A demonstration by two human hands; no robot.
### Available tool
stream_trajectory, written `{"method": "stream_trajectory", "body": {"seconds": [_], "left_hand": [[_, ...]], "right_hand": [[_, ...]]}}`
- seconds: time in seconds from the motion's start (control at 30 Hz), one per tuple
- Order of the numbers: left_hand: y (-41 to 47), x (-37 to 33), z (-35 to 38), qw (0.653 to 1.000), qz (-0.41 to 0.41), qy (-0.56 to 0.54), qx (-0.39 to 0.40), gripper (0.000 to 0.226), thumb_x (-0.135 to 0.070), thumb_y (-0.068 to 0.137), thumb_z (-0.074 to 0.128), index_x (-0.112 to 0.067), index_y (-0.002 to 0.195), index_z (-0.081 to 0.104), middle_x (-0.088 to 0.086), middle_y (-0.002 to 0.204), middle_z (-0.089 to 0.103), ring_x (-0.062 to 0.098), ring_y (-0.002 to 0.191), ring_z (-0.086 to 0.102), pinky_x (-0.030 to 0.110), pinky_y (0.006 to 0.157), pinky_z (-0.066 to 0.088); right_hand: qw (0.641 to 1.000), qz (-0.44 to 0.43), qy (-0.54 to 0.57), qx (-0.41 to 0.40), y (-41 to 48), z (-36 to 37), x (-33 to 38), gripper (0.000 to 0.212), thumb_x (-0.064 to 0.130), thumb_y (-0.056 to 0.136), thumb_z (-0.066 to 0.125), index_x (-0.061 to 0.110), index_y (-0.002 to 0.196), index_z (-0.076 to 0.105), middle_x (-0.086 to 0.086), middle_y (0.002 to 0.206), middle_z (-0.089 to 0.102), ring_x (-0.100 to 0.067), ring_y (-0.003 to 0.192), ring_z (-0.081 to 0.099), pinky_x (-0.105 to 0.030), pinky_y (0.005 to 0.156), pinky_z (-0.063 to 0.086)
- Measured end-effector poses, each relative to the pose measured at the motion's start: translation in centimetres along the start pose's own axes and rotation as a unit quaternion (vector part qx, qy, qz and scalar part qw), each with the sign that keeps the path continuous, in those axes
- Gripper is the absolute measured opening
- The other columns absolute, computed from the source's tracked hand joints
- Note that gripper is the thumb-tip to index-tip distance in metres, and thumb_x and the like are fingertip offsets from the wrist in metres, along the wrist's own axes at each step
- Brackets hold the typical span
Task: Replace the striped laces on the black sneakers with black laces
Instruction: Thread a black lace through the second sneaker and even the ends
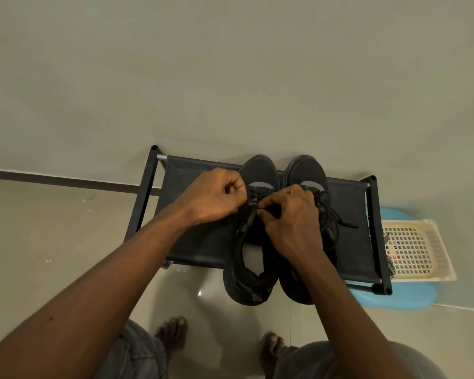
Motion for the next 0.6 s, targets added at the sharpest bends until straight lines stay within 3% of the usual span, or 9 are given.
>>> {"method": "stream_trajectory", "body": {"seconds": [0.13,0.3,0.4,0.5,0.6], "left_hand": [[0.1,0.0,-2.3,0.994,0.0,-0.088,-0.07,0.013,-0.014,0.096,0.063,-0.013,0.086,0.071,0.0,0.079,0.075,0.015,0.08,0.074,0.042,0.084,0.063],[0.0,1.2,0.7,0.998,-0.02,0.021,0.061,0.007,-0.032,0.092,0.078,-0.027,0.089,0.075,-0.011,0.083,0.075,0.003,0.081,0.07,0.027,0.081,0.056],[0.1,0.9,1.4,0.997,0.002,0.049,0.063,0.007,-0.029,0.094,0.077,-0.027,0.087,0.075,-0.013,0.08,0.073,-0.002,0.075,0.067,0.02,0.072,0.049],[0.2,0.2,0.8,0.997,0.02,0.062,0.042,0.007,-0.026,0.093,0.076,-0.026,0.086,0.075,-0.015,0.078,0.072,-0.003,0.074,0.065,0.019,0.069,0.044],[0.2,0.1,-0.4,1.0,0.026,0.007,0.0,0.01,-0.022,0.093,0.074,-0.026,0.085,0.075,-0.011,0.08,0.074,0.004,0.079,0.069,0.027,0.075,0.054]], "right_hand": [[1.0,-0.006,-0.006,0.0,0.2,0.0,0.1,0.013,0.032,0.085,0.08,0.03,0.099,0.077,0.002,0.109,0.056,-0.021,0.11,0.046,-0.045,0.095,0.046],[1.0,0.002,0.006,0.0,0.3,0.2,-0.2,0.013,0.03,0.085,0.081,0.029,0.097,0.078,0.003,0.106,0.055,-0.019,0.108,0.045,-0.044,0.094,0.046],[1.0,0.004,0.017,0.005,0.4,0.3,-0.1,0.012,0.029,0.085,0.081,0.028,0.097,0.078,0.002,0.107,0.055,-0.019,0.109,0.046,-0.044,0.095,0.047],[1.0,-0.003,0.0,0.007,0.3,0.2,0.0,0.014,0.032,0.085,0.081,0.03,0.099,0.078,0.002,0.108,0.056,-0.02,0.11,0.046,-0.044,0.094,0.047],[1.0,-0.009,-0.016,0.002,0.2,0.0,0.0,0.015,0.034,0.085,0.08,0.033,0.1,0.078,0.003,0.107,0.056,-0.021,0.109,0.047,-0.043,0.092,0.046]]}}
Point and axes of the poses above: each hand's wrist, its own y-axis towards the middle knuckle, its own z-axis out of the palm, x = y × z, the point moved 9 cm from there along y, towards the middle knuckle
